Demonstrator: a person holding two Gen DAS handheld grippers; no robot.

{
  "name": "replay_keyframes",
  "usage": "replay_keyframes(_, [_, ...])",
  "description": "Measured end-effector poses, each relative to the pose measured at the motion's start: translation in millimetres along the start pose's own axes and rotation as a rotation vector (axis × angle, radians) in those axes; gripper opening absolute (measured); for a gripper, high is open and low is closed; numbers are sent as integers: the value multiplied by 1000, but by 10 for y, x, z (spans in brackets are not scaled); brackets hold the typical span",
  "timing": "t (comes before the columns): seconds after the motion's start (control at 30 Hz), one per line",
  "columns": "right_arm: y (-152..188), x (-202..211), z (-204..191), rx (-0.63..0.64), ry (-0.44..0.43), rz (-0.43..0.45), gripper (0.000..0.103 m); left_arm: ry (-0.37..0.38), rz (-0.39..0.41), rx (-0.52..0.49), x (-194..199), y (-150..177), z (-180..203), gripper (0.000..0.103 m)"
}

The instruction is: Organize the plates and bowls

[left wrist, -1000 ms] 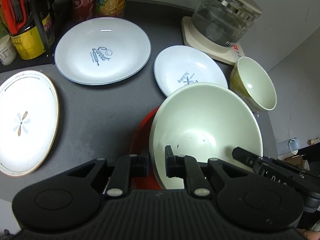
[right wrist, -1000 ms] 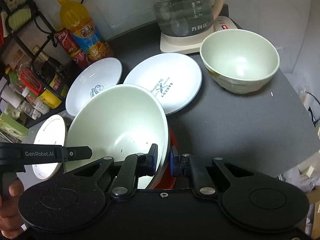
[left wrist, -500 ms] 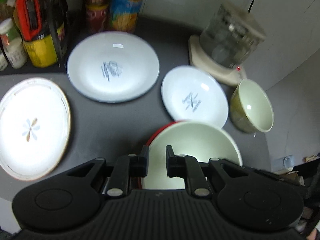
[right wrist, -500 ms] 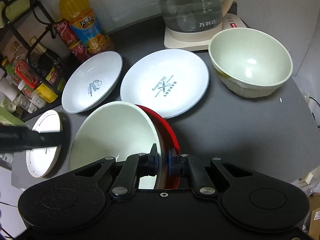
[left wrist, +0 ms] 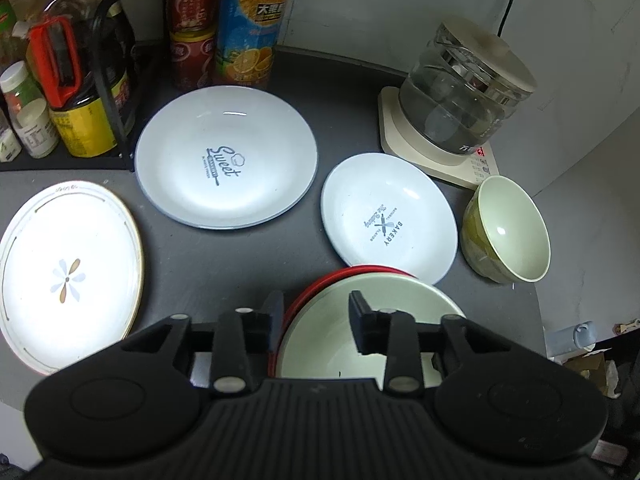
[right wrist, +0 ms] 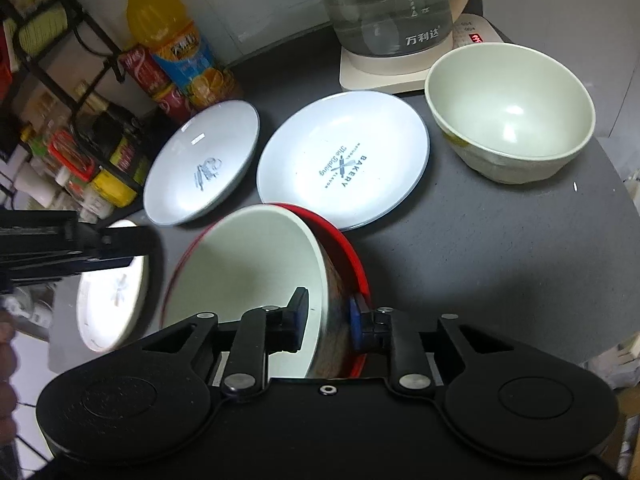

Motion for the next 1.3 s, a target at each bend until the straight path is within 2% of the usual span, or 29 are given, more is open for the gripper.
replay_keyframes(0.1, [-90, 143, 22, -26, -23, 41, 42, 5, 0, -13, -44, -36, 84, 42])
replay_keyframes(0.33, [-344, 394, 346, -62, 30, 139, 46, 33, -11, -58, -198, -122, 388, 47])
replay_keyframes(0.7, [-457, 489, 988, -170, 144, 209, 54, 112, -40, -155, -508, -191, 1008, 49])
replay_keyframes(0.93, [-571, 471, 1328, -222, 217, 242, 58, 153, -76, -164, -758, -241, 1336, 49])
replay_keyframes(1.3, [-740, 283, 1694, -319, 261, 263, 57, 183, -98, -181, -1171, -357, 1708, 49])
Point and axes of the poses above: each gripper's, at about its wrist camera, not at the fingertips, and x roughly against the way its jaws point, z to its right, y to its underside, the point moved 10 cm from there along -x, roughly the way its jaws point, and after that the axes turned 8 degrees about z, right-handed, at the moved point
